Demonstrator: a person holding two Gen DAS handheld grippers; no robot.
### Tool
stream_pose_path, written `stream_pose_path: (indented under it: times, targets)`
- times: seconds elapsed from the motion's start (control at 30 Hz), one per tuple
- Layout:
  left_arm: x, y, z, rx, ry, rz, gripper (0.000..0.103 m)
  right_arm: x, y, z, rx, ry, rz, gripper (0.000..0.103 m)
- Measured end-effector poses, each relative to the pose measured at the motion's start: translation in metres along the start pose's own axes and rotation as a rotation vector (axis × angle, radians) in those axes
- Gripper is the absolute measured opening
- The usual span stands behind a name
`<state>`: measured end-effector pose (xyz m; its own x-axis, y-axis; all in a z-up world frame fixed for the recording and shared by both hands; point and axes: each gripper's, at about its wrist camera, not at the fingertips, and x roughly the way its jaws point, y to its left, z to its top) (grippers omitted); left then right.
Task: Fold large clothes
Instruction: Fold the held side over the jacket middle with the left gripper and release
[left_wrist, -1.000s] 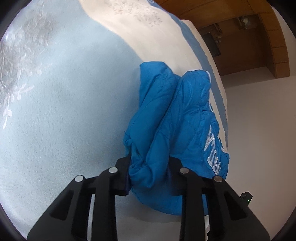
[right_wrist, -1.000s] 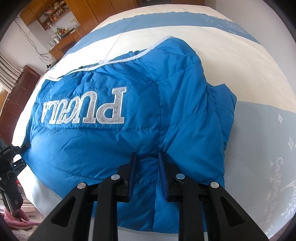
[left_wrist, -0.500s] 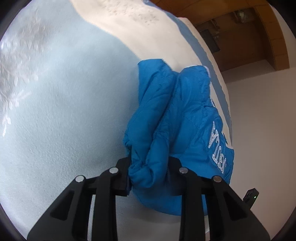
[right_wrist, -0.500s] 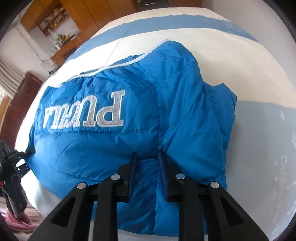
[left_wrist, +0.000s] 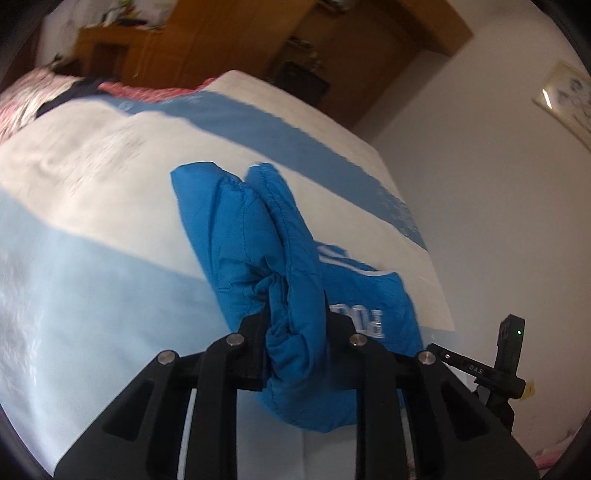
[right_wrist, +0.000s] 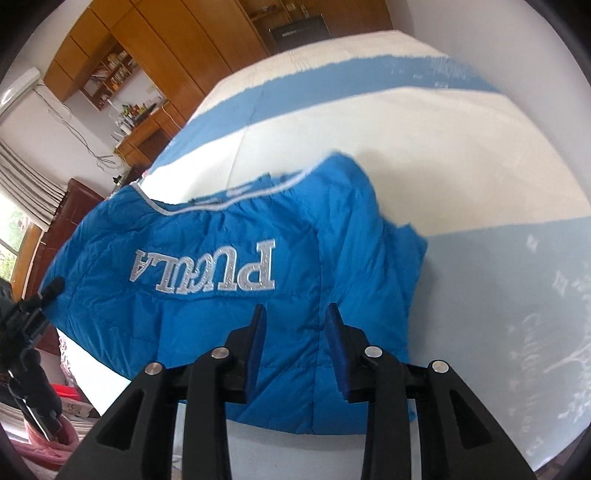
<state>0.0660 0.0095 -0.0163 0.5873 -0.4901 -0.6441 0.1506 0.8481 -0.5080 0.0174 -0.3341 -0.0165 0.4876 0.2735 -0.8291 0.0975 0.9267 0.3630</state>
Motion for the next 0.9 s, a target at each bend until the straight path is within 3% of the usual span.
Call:
stream_pose_path:
  times: [0.17, 0.47, 0.7, 0.9]
  targets:
    - [0.009, -0.049, 0.006, 0.135, 0.019, -0.071, 0.018, -0.022, -0.005, -0.002, 0.007, -0.043, -0.007, 0.033]
    - [0.061, -0.113, -0.018, 0.327, 0.147, -0.147, 0.018, -0.036, -0.018, 0.000, 0.038, -0.067, -0.030, 0.033]
    - [0.120, -0.125, -0.038, 0.358, 0.281, -0.171, 0.018, -0.034, -0.029, -0.003, 0.049, -0.056, -0.038, 0.033]
    - [0.171, -0.108, -0.062, 0.325, 0.404, -0.174, 0.018, -0.027, -0.035, -0.005, 0.053, -0.041, -0.044, 0.033]
